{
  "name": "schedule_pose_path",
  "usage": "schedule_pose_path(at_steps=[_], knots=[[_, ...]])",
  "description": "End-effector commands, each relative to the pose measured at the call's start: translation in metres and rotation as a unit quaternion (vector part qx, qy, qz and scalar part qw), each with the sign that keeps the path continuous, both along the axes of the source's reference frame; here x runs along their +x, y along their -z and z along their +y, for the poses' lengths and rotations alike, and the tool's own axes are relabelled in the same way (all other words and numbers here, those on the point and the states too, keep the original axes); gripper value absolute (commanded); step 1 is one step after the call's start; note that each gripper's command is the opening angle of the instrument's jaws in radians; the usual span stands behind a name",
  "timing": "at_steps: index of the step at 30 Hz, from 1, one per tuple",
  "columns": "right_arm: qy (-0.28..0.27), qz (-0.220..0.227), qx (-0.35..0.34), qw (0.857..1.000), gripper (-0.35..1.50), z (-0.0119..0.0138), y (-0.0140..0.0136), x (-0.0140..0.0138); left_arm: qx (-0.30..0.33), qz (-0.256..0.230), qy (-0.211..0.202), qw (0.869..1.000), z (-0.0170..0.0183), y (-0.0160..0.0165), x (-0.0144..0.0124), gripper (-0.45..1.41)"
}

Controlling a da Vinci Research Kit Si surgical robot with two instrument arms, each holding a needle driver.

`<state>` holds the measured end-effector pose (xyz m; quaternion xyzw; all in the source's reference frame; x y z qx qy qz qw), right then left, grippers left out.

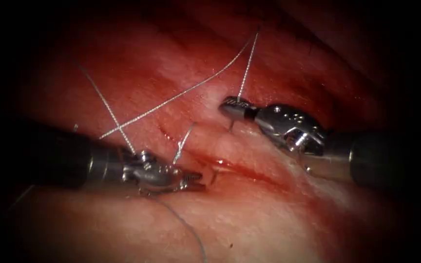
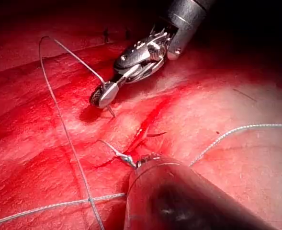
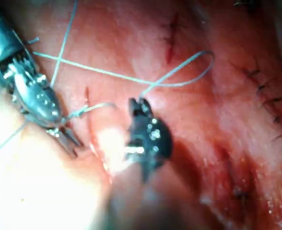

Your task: Wound Closure

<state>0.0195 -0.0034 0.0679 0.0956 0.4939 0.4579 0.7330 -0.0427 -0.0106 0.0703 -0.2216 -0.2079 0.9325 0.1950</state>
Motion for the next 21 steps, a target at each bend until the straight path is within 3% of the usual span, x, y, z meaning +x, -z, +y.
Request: schedule_pose_path(at_steps=[1, 9, 21], knots=[[-0.008, 0.009, 0.02, 1.0, -0.35, -0.0004, -0.0008, 0.0008, 0.001, 0.0, -0.001, 1.0, -0.0006, -0.0004, -0.0004, 0.2], [0.015, 0.086, 0.14, 0.986, -0.35, -0.0041, -0.0023, 0.0014, 0.003, -0.001, -0.001, 1.0, -0.0004, -0.0001, -0.0004, 0.2], [0.043, 0.12, 0.208, 0.97, -0.35, -0.007, -0.0009, 0.0023, 0.002, -0.003, -0.005, 1.0, -0.0002, 0.0003, -0.0005, 0.19]])
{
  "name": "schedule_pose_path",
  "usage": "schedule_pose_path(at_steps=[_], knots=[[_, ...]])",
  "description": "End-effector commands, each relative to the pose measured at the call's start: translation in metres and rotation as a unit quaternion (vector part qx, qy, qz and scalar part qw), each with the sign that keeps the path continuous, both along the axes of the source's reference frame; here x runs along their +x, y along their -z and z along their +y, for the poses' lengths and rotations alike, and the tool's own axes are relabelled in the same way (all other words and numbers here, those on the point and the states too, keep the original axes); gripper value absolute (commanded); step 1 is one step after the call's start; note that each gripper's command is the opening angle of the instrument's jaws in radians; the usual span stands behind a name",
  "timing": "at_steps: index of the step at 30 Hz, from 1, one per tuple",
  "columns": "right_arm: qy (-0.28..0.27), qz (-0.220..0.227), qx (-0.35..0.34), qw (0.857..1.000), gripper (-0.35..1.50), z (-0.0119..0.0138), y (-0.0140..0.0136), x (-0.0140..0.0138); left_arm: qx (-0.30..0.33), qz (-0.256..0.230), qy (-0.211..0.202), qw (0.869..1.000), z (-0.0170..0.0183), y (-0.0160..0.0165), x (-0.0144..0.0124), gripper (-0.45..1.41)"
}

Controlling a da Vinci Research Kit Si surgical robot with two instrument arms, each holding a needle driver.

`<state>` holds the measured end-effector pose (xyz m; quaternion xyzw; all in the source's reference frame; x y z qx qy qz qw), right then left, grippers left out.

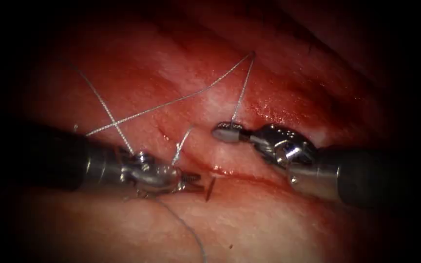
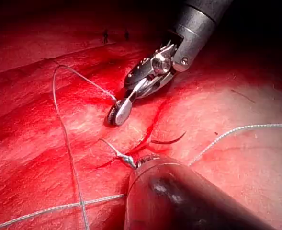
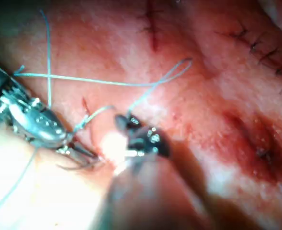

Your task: Wound Closure

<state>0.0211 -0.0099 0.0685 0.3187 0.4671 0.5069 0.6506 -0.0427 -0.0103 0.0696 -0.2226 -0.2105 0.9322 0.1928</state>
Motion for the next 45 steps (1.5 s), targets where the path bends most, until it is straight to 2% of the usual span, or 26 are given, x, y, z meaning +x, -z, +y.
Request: schedule_pose_path(at_steps=[1, 3, 4, 5, 6, 7, 11, 13, 15, 17, 19, 20, 23, 24, 25, 26, 28, 34, 41, 45], knots=[[0.004, 0.001, 0.001, 1.0, -0.35, -0.0002, -0.0001, 0.0007, -0.003, -0.005, -0.01, 1.0, -0.0004, -0.0003, -0.0005, 0.19], [-0.003, -0.001, -0.004, 1.0, -0.35, 0.0001, -0.0001, 0.0007, -0.003, -0.006, -0.012, 1.0, -0.0003, -0.0001, -0.0006, 0.19], [-0.012, -0.006, -0.027, 1.0, 0.07, 0.0007, -0.0001, 0.0005, -0.005, -0.009, -0.016, 1.0, -0.0002, 0.0001, -0.0006, 0.19], [-0.02, -0.008, -0.041, 0.999, 0.41, 0.0013, -0.0001, 0.0003, -0.009, -0.015, -0.019, 1.0, 0.0, 0.0004, -0.0006, 0.19], [-0.048, -0.009, -0.075, 0.996, 1.01, 0.0035, -0.0002, -0.0009, -0.019, -0.034, -0.029, 0.999, 0.0006, 0.0015, -0.0003, 0.2], [-0.053, -0.012, -0.088, 0.995, 1.04, 0.0041, -0.0002, -0.0015, -0.03, -0.045, -0.043, 0.998, 0.0009, 0.0019, -0.0001, 0.2], [-0.059, -0.018, -0.104, 0.993, 1.08, 0.0054, -0.0001, -0.0037, -0.056, -0.086, -0.102, 0.989, 0.0013, 0.0024, 0.0001, 0.15], [-0.069, -0.015, -0.112, 0.991, 1.06, 0.0059, 0.0, -0.0057, -0.072, -0.145, -0.15, 0.975, 0.0014, 0.0025, 0.0001, 0.25], [-0.073, -0.013, -0.116, 0.99, 1.04, 0.0059, 0.0, -0.0062, -0.078, -0.159, -0.154, 0.972, 0.0014, 0.0025, 0.0001, 0.27], [-0.079, -0.016, -0.121, 0.989, 0.98, 0.0057, -0.0001, -0.007, -0.092, -0.206, -0.158, 0.961, 0.0015, 0.0025, -0.0003, 0.32], [-0.079, -0.017, -0.121, 0.989, 0.98, 0.0057, -0.0001, -0.0069, -0.096, -0.215, -0.156, 0.959, 0.0015, 0.0025, -0.0004, 0.32], [-0.079, -0.018, -0.124, 0.989, 0.96, 0.0057, -0.0002, -0.0067, -0.103, -0.243, -0.15, 0.953, 0.0017, 0.0025, -0.0011, 0.35], [-0.08, -0.018, -0.124, 0.989, 0.96, 0.0057, -0.0002, -0.0064, -0.113, -0.262, -0.144, 0.948, 0.0018, 0.0025, -0.0017, 0.44], [-0.082, -0.018, -0.125, 0.989, 0.94, 0.0056, -0.0003, -0.0062, -0.123, -0.281, -0.137, 0.942, 0.002, 0.0024, -0.0027, 0.56], [-0.082, -0.018, -0.125, 0.989, 0.94, 0.0056, -0.0004, -0.0061, -0.126, -0.287, -0.136, 0.94, 0.0021, 0.0023, -0.0031, 0.67], [-0.082, -0.018, -0.125, 0.989, 0.94, 0.0056, -0.0004, -0.0061, -0.126, -0.287, -0.136, 0.94, 0.0021, 0.0023, -0.0031, 0.67], [-0.083, -0.019, -0.127, 0.988, 0.93, 0.0053, -0.0006, -0.0059, -0.137, -0.301, -0.13, 0.935, 0.0024, 0.0021, -0.0042, 0.84], [-0.083, -0.02, -0.129, 0.988, 0.89, 0.0049, -0.001, -0.0057, -0.157, -0.298, -0.117, 0.934, 0.0028, 0.0017, -0.0052, 0.91], [-0.086, -0.022, -0.13, 0.988, 0.88, 0.005, -0.0011, -0.005, -0.162, -0.293, -0.116, 0.935, 0.0026, 0.0009, -0.0055, 0.84], [-0.087, -0.023, -0.131, 0.987, 0.86, 0.0049, -0.0013, -0.0047, -0.164, -0.291, -0.116, 0.935, 0.0027, 0.0004, -0.0059, 0.71]])
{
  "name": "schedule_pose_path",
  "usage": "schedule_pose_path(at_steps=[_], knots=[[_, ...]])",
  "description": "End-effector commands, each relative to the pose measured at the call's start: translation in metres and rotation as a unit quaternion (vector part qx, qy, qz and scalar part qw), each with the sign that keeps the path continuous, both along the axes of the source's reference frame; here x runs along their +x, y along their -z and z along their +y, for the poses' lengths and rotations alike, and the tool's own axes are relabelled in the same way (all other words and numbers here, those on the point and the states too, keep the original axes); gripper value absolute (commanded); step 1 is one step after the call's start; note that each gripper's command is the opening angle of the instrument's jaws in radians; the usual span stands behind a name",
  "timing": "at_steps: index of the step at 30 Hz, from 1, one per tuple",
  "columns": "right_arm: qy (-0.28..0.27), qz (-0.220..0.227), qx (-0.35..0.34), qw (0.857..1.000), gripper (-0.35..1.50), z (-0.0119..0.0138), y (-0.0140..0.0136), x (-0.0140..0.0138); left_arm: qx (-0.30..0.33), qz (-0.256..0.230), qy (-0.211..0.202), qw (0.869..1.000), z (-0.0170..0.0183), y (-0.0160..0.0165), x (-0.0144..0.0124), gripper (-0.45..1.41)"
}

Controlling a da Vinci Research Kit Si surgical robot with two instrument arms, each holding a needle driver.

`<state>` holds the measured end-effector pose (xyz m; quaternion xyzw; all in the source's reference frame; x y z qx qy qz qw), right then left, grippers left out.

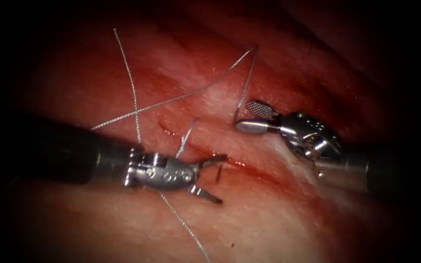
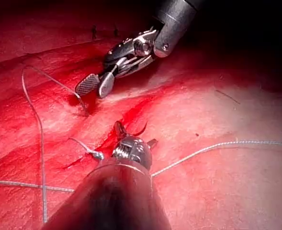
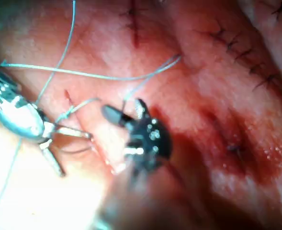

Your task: Wound Closure

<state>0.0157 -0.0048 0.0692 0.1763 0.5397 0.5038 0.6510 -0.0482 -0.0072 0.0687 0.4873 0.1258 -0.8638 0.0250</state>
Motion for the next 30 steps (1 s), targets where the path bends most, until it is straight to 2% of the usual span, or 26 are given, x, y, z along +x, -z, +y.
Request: schedule_pose_path(at_steps=[1, 3, 4, 9, 11, 12, 15, 18, 19, 20, 23, 24, 26, 30], knots=[[0.0, 0.001, 0.0, 1.0, 0.86, -0.0003, -0.0006, 0.0008, 0.0, 0.0, -0.001, 1.0, -0.0004, -0.0006, -0.0004, 0.64], [0.0, 0.001, 0.0, 1.0, 0.84, -0.0003, -0.0006, 0.0008, 0.0, -0.004, 0.001, 1.0, -0.0002, -0.0007, -0.0001, 0.14], [0.001, 0.001, 0.0, 1.0, 0.83, -0.0003, -0.0006, 0.0008, -0.002, -0.01, 0.005, 1.0, -0.0001, -0.0007, -0.0001, -0.45], [0.001, 0.001, 0.0, 1.0, 0.83, -0.0003, -0.0006, 0.0007, 0.021, -0.02, 0.022, 0.999, 0.0, -0.0006, 0.0001, -0.45], [0.001, 0.001, 0.0, 1.0, 0.81, -0.0003, -0.0005, 0.0007, 0.073, -0.01, 0.049, 0.996, -0.0001, -0.0001, 0.0004, -0.45], [0.001, 0.001, 0.0, 1.0, 0.81, -0.0003, -0.0005, 0.0007, 0.073, -0.01, 0.049, 0.996, -0.0001, -0.0001, 0.0004, -0.45], [0.001, 0.001, 0.0, 1.0, 0.78, -0.0004, -0.0005, 0.0007, 0.188, -0.01, 0.082, 0.979, -0.0005, 0.0019, 0.0002, -0.45], [0.001, 0.001, 0.0, 1.0, 0.74, -0.0005, -0.0005, 0.0008, 0.293, -0.034, 0.1, 0.95, -0.0012, 0.0048, -0.0005, -0.45], [0.001, 0.001, 0.0, 1.0, 0.74, -0.0005, -0.0005, 0.0008, 0.293, -0.034, 0.1, 0.95, -0.0012, 0.0048, -0.0005, -0.45], [0.001, 0.001, 0.0, 1.0, 0.74, -0.0005, -0.0004, 0.0008, 0.329, -0.042, 0.1, 0.938, -0.0016, 0.0061, -0.0005, -0.45], [0.001, 0.001, 0.0, 1.0, 0.73, -0.0006, -0.0004, 0.0008, 0.378, -0.048, 0.097, 0.919, -0.0026, 0.0084, -0.0004, -0.45], [0.001, 0.001, 0.0, 1.0, 0.73, -0.0006, -0.0004, 0.0008, 0.378, -0.048, 0.097, 0.919, -0.0026, 0.0084, -0.0004, -0.45], [0.001, 0.001, 0.0, 1.0, 0.71, -0.0007, -0.0004, 0.0008, 0.403, -0.054, 0.089, 0.909, -0.0031, 0.0098, -0.0003, -0.45], [0.001, 0.001, 0.0, 1.0, 0.69, -0.001, -0.0003, 0.0008, 0.409, -0.063, 0.07, 0.908, -0.0032, 0.0119, -0.0004, -0.45]])
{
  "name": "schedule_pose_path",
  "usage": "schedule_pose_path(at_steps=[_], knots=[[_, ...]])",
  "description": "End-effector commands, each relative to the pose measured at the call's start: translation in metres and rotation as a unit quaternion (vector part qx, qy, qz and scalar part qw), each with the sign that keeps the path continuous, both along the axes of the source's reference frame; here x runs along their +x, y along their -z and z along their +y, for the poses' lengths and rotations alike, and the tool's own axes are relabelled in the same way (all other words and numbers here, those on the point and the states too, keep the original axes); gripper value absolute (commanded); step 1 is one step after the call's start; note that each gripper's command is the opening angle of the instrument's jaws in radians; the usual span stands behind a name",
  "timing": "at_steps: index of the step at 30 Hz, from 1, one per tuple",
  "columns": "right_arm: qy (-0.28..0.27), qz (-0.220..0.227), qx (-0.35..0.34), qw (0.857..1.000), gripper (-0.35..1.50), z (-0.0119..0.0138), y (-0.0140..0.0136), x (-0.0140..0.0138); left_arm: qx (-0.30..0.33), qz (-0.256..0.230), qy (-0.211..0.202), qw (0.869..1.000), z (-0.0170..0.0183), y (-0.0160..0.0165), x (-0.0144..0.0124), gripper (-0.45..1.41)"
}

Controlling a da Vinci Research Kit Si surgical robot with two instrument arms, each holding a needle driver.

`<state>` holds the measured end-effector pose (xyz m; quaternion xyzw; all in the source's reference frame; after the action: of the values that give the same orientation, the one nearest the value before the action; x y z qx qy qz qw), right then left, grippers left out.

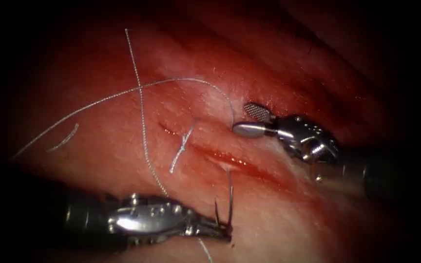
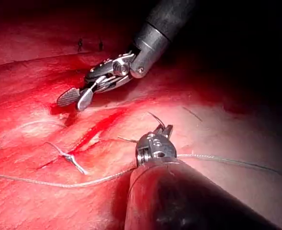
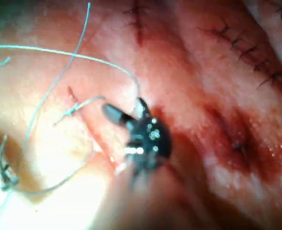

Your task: Wound Closure

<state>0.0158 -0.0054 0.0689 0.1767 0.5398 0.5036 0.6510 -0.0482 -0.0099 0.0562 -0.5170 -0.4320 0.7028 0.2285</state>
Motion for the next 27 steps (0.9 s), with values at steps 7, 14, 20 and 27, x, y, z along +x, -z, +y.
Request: schedule_pose_path(at_steps=[7, 14, 20, 27], knots=[[0.005, 0.003, 0.001, 1.0, 0.61, -0.0007, -0.0003, -0.0003, -0.095, -0.012, 0.0, 0.995, 0.0001, 0.002, 0.0, -0.45], [0.015, 0.011, 0.002, 1.0, 0.34, -0.0012, 0.0011, -0.0025, -0.261, 0.014, 0.029, 0.965, 0.0034, 0.0042, 0.0005, -0.45], [0.027, 0.022, 0.015, 0.999, 0.1, -0.0014, 0.0036, -0.0028, -0.406, 0.063, 0.046, 0.911, 0.0079, 0.0056, 0.0001, -0.45], [0.035, 0.044, 0.054, 0.997, 0.07, -0.0009, 0.0055, -0.0028, -0.472, 0.086, 0.069, 0.875, 0.0104, 0.0063, 0.0002, -0.45]])
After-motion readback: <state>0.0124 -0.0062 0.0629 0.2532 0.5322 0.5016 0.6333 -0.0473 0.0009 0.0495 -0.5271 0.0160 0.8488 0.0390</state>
